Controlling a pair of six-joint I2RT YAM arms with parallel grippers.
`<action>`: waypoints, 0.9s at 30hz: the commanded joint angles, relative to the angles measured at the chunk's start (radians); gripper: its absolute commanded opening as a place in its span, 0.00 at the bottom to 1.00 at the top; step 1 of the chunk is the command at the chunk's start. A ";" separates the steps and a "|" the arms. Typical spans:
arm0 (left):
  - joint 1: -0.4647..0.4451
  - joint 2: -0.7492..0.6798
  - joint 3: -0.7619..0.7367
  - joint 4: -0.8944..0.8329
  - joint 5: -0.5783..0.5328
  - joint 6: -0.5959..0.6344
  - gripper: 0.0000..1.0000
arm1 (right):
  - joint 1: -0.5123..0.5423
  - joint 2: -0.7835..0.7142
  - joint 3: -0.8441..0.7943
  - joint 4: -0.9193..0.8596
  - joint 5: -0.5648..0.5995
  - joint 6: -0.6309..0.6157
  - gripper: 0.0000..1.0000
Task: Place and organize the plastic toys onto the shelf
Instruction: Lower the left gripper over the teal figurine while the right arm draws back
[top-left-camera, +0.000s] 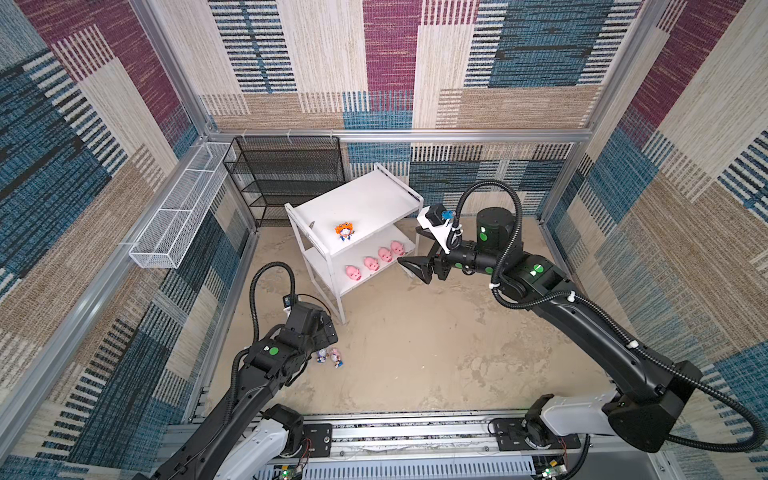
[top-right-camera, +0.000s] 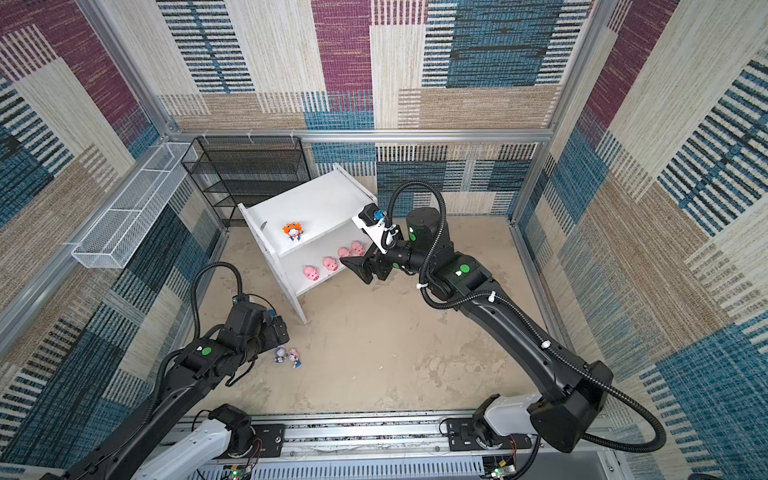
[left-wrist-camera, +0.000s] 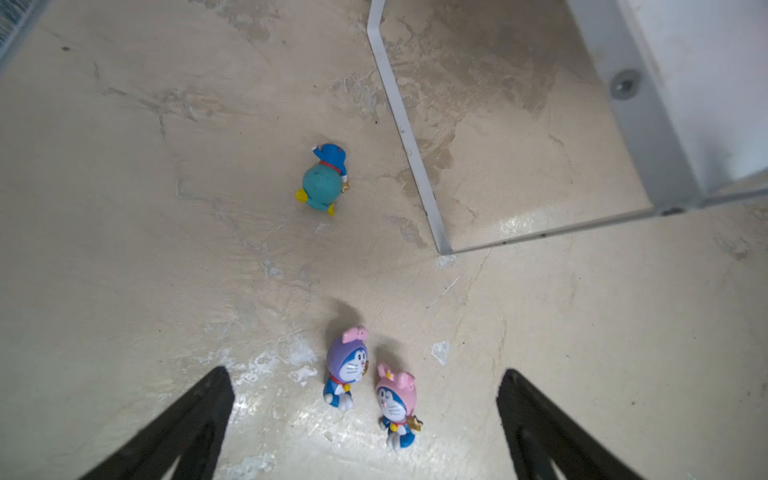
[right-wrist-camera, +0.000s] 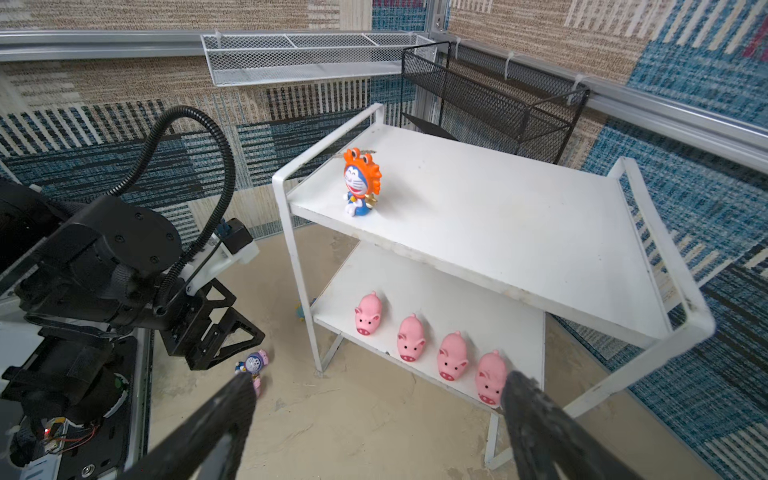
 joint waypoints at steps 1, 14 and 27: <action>0.059 0.048 -0.007 0.090 0.126 0.023 0.99 | 0.001 -0.005 0.007 -0.001 0.009 0.039 0.94; 0.297 0.185 -0.073 0.239 0.138 -0.026 0.93 | 0.001 -0.170 -0.210 0.100 0.024 0.090 1.00; 0.392 0.429 -0.034 0.456 0.239 0.005 0.80 | 0.004 -0.344 -0.426 0.187 -0.038 0.106 1.00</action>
